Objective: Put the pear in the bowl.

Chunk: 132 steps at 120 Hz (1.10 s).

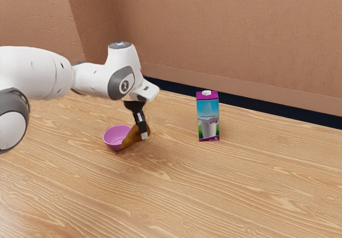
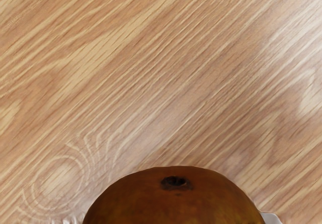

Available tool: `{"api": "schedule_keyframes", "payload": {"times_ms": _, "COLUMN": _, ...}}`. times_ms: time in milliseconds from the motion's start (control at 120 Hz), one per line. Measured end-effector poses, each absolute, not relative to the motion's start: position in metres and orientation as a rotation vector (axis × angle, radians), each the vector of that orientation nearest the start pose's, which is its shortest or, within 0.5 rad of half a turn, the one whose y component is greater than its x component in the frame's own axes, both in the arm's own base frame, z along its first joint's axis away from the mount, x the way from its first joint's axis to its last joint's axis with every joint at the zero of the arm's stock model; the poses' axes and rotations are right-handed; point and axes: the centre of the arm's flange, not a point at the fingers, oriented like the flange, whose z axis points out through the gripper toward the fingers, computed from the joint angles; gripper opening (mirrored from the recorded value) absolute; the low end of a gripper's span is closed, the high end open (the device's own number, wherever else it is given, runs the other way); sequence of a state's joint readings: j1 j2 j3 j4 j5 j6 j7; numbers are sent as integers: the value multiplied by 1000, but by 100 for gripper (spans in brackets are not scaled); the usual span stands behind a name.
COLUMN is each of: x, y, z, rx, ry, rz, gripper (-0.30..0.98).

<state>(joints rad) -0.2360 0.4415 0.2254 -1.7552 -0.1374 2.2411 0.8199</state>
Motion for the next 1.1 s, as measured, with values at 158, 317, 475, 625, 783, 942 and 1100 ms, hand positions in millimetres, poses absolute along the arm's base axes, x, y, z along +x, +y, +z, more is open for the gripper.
{"api": "schedule_keyframes", "payload": {"times_ms": 158, "x": 663, "y": 47, "z": 345, "rx": -2883, "ry": 1002, "rz": -30, "gripper": 6}}
{"api": "schedule_keyframes", "payload": {"times_ms": 317, "x": 663, "y": 68, "z": 339, "rx": -2881, "ry": 941, "rz": 18, "gripper": 6}}
{"api": "schedule_keyframes", "payload": {"times_ms": 475, "x": 662, "y": 69, "z": 330, "rx": -2891, "ry": 923, "rz": 51, "gripper": 15}}
{"api": "schedule_keyframes", "payload": {"times_ms": 625, "x": 661, "y": 69, "z": 325, "rx": -2910, "ry": 924, "rz": 71, "gripper": 36}}
{"api": "schedule_keyframes", "payload": {"times_ms": 783, "x": 659, "y": 67, "z": 319, "rx": -2924, "ry": 936, "rz": 91, "gripper": 52}}
{"api": "schedule_keyframes", "payload": {"times_ms": 942, "x": 659, "y": 67, "z": 318, "rx": -2927, "ry": 950, "rz": 98, "gripper": 60}}
{"api": "schedule_keyframes", "payload": {"times_ms": 1100, "x": 649, "y": 54, "z": 448, "rx": -2972, "ry": 916, "rz": -36, "gripper": 65}}
